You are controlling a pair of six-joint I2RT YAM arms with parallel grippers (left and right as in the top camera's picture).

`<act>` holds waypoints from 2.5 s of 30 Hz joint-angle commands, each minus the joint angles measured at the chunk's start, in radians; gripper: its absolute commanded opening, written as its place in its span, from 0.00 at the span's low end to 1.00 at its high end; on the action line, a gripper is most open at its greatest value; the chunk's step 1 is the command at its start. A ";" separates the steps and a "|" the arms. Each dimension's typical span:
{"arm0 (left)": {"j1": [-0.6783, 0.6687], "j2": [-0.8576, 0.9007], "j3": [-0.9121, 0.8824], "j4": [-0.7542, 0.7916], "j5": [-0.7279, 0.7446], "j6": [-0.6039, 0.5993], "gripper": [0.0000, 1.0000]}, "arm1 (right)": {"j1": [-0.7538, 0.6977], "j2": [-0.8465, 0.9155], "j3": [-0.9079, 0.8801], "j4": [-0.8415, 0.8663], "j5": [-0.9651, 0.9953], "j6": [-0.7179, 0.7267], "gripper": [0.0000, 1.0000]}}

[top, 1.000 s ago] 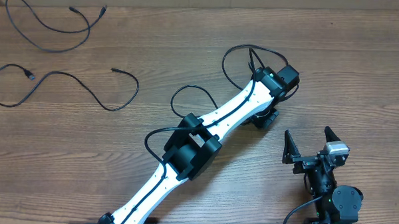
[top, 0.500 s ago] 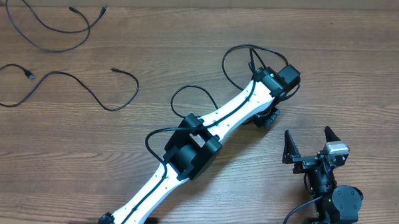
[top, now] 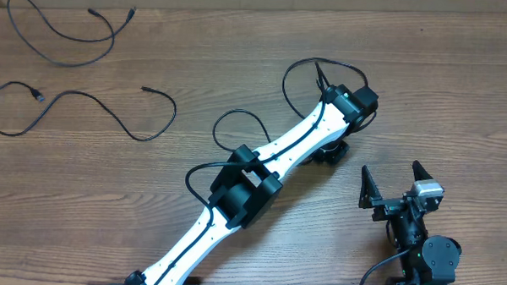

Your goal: Untangle cables

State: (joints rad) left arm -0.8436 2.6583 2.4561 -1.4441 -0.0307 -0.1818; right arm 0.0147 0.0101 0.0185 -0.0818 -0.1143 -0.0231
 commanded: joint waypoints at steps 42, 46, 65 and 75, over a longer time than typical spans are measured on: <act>0.439 0.035 0.534 -0.001 1.612 -0.261 0.04 | -0.001 -0.007 -0.010 0.005 0.009 -0.008 1.00; 0.456 -0.011 0.558 -0.015 1.612 -0.260 0.04 | -0.001 -0.007 -0.010 0.005 0.009 -0.008 1.00; 0.592 -0.450 0.585 -0.082 1.349 -0.264 0.04 | -0.001 -0.007 -0.010 0.005 0.009 -0.008 1.00; 0.744 -0.579 0.585 -0.207 1.192 -0.306 0.04 | -0.001 -0.007 -0.010 0.005 0.009 -0.008 1.00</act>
State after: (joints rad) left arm -0.1394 2.1407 3.0322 -1.6077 1.2572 -0.4473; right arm 0.0147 0.0101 0.0185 -0.0814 -0.1146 -0.0231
